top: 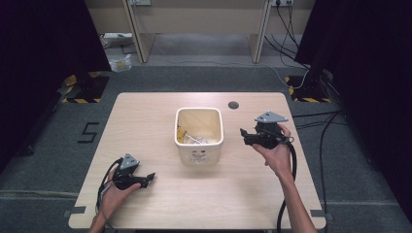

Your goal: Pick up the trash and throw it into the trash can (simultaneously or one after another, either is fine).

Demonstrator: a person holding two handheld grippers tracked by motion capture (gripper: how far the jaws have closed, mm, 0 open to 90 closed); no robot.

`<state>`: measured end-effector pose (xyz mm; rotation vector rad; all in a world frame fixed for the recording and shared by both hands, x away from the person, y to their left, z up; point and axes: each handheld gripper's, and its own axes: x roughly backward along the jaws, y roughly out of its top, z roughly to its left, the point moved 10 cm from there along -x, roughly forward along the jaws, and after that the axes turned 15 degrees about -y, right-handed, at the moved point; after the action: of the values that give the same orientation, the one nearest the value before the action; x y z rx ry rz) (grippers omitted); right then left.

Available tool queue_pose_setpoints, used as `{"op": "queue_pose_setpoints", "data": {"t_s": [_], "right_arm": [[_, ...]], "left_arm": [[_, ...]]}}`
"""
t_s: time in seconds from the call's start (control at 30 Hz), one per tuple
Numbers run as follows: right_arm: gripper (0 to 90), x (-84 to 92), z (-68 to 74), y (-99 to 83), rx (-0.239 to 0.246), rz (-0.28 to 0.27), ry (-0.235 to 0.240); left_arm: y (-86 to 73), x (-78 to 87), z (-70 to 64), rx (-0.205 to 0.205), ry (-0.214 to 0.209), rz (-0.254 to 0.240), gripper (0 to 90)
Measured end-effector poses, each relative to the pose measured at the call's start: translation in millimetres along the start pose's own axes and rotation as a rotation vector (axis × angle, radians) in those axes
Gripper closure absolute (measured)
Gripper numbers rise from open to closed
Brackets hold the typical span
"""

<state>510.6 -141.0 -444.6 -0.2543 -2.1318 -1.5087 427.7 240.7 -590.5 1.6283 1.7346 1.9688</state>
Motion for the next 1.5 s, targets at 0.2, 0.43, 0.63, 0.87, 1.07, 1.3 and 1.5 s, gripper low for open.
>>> {"op": "queue_pose_setpoints", "data": {"t_s": [0.2,0.43,0.63,0.87,1.07,1.3,1.5], "right_arm": [[26.0,0.9,0.1,-6.5,-0.008,0.007,-0.004],[23.8,-0.9,0.2,-17.3,0.006,0.034,-0.014],[23.7,-2.0,3.4,-20.5,0.026,0.05,-0.017],[23.3,-5.3,9.2,-33.1,0.027,0.069,-0.003],[23.0,-5.8,9.7,-39.8,0.02,0.078,-0.008],[22.5,-7.0,13.9,-50.8,0.007,0.091,0.004],[22.3,-8.7,16.8,-60.6,0.003,0.102,0.011]], "left_arm": [[-0.1,0.1,0.1,-0.001,0.001,0.002,15.3],[0.0,0.0,0.0,0.0,0.0,0.0,15.3],[0.0,0.0,0.0,0.0,0.001,0.0,15.3],[0.0,0.0,0.0,0.0,0.0,-0.001,15.3],[0.0,0.0,0.0,0.0,0.001,0.0,15.3],[0.0,0.0,0.0,0.0,0.001,0.0,15.3],[0.1,0.0,0.0,0.0,0.0,-0.001,15.3]]}}
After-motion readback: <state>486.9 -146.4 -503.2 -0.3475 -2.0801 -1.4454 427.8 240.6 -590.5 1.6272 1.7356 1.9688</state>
